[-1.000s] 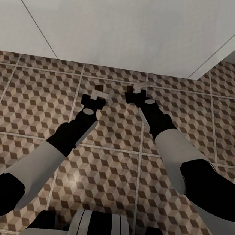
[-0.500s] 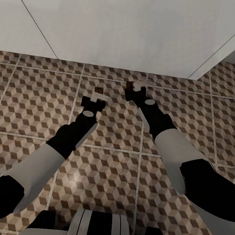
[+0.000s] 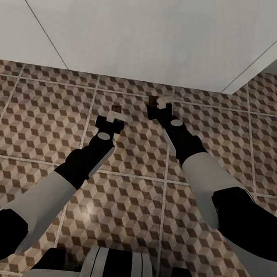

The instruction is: Take the four mousetraps from the cabinet in the bathroom and place them on the bathroom floor. Make sure all four end up on the same floor surface, and ensure that at least two of them are either under or directly next to the same bathroom sink.

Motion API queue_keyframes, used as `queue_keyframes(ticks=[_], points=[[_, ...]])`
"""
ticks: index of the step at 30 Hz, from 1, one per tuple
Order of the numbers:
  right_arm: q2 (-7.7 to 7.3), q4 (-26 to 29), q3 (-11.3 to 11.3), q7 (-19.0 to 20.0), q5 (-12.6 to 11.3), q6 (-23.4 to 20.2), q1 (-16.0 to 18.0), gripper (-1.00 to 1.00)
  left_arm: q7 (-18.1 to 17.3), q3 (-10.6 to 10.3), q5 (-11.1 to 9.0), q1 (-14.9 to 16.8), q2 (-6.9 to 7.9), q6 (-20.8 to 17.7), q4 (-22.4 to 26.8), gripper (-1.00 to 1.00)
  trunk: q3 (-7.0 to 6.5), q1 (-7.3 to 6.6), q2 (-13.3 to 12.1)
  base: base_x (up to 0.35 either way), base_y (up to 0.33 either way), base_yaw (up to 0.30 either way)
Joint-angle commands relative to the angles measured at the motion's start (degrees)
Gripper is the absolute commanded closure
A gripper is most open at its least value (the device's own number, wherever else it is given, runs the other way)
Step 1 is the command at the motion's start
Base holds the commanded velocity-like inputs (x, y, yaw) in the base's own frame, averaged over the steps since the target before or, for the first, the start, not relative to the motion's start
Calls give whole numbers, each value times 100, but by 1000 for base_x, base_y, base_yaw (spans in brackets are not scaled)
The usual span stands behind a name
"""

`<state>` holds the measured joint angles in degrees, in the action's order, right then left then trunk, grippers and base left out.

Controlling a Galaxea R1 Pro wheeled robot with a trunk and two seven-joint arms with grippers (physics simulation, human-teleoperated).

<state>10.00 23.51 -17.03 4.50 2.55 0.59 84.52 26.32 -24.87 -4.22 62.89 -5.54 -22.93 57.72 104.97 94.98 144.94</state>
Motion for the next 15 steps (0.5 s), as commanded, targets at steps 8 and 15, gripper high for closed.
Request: queue_keyframes(ticks=[8, 15], points=[[0, -111, -2, 8, 27, 11, 3, 100, 67, -18, -19, -25, 13, -10, 246, 100, 3, -1, 1, 0, 0, 0], [0, -131, -2, 7, 27, 14, 3, 100, 184, -18, -1, -144, 17, 27, 333, 100, 3, -1, 1, 0, 0, 0]])
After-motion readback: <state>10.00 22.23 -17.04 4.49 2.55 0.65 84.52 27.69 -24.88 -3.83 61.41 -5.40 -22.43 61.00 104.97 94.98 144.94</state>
